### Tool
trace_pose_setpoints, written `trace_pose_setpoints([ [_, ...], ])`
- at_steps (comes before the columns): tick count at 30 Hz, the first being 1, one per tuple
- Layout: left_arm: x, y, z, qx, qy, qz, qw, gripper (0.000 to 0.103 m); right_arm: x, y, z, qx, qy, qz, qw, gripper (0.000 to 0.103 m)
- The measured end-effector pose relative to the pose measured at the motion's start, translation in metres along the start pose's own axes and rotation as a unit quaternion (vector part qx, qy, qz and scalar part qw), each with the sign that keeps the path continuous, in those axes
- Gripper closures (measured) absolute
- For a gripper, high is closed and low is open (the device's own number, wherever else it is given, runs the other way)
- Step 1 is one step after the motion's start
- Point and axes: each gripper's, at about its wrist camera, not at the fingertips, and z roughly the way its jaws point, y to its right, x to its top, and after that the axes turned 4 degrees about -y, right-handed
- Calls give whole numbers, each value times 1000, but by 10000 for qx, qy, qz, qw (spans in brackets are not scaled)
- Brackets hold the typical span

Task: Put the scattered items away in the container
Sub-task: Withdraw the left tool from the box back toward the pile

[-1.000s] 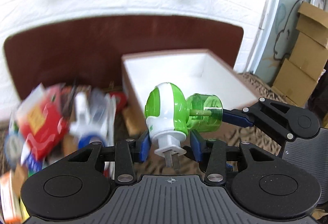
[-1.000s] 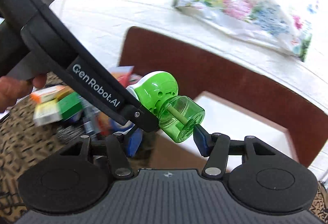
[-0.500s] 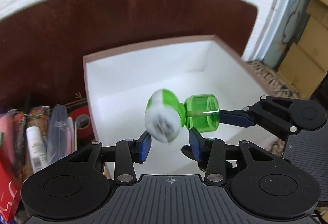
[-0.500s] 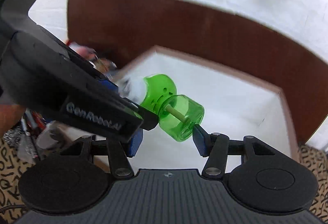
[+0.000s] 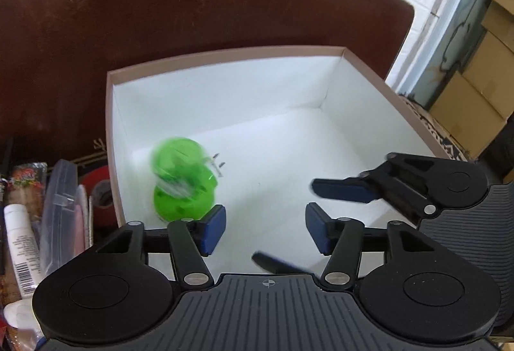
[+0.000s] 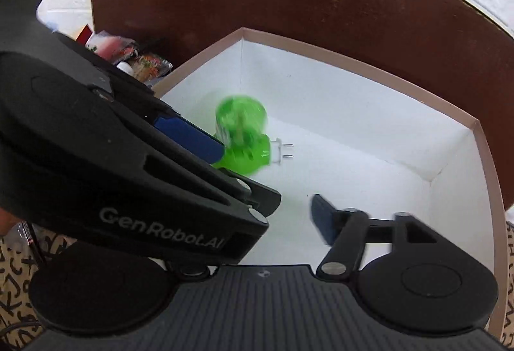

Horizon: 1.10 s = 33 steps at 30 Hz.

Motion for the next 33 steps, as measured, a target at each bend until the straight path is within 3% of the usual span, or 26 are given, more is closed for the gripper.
trace_pose_setpoints([
  [1,-2,2,-3,74,75,18,9999,28,-2,-1,-4,-4,30,43,10000,14],
  [3,-7,6,-9,504,222,-68,9985,8,-5,0,-9,23,111,148,9998,10],
  [4,-11,5,-13,618,333,-103,9975,7,-5,0,-12,43,149,211,9997,8],
  [11,-29,11,-48,705,738,-279,9944,4,-14,-6,-41,129,442,590,9972,2],
  [15,-36,22,-70,1063,932,-223,9897,0,-21,-14,-56,122,541,686,9961,2],
  [20,-57,28,-95,1186,1142,-244,9861,0,-33,-31,-79,23,697,612,9957,1],
  [33,-135,31,-143,1425,1117,-841,9799,0,-74,-85,-125,186,929,366,9948,1],
])
